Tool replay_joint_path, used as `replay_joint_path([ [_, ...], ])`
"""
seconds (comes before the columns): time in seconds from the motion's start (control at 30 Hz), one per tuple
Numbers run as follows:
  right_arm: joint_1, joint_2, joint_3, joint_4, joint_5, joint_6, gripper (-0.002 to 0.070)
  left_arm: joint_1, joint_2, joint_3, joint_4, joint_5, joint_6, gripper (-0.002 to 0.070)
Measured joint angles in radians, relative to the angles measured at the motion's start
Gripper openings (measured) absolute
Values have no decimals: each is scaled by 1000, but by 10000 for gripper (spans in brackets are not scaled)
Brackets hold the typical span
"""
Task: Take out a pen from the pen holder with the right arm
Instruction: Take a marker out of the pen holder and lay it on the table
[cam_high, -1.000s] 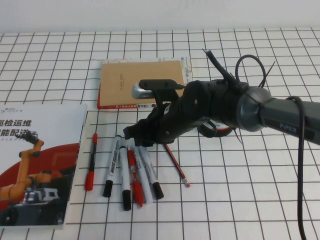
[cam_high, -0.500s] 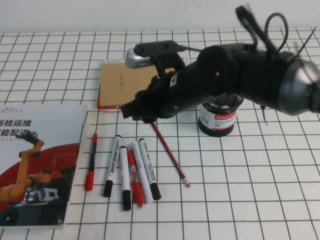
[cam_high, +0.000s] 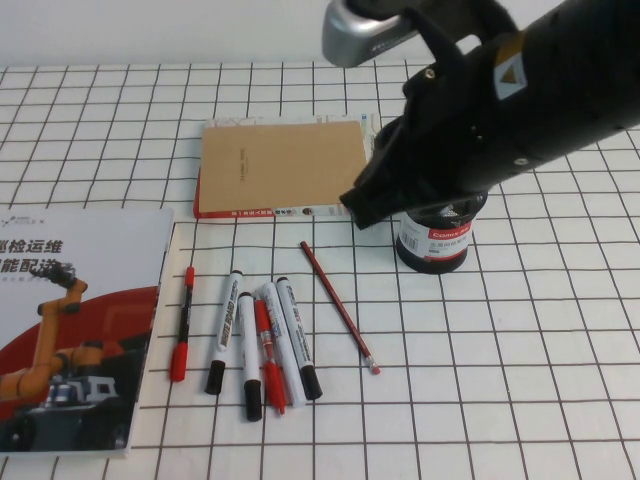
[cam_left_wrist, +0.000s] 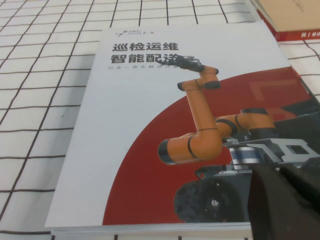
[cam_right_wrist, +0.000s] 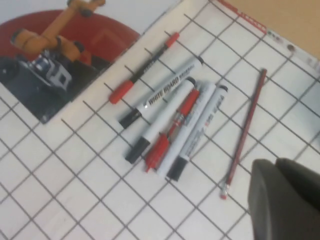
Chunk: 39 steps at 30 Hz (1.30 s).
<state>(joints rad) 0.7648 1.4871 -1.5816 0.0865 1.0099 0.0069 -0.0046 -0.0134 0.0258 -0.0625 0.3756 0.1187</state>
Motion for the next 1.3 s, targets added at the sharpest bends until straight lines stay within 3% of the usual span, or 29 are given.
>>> replay_joint_path([
  [0.33, 0, -198, 38, -46, 136, 29, -14, 0, 0, 0, 0, 0, 0, -4],
  [0.73, 0, -540, 419, -137, 147, 94, -15, 0, 0, 0, 0, 0, 0, -4],
  [1.17, -9, -760, 990, -337, -288, 339, -15, 0, 0, 0, 0, 0, 0, -4],
  [1.3, -130, -858, 1171, -418, -502, 393, -15, 0, 0, 0, 0, 0, 0, -4],
])
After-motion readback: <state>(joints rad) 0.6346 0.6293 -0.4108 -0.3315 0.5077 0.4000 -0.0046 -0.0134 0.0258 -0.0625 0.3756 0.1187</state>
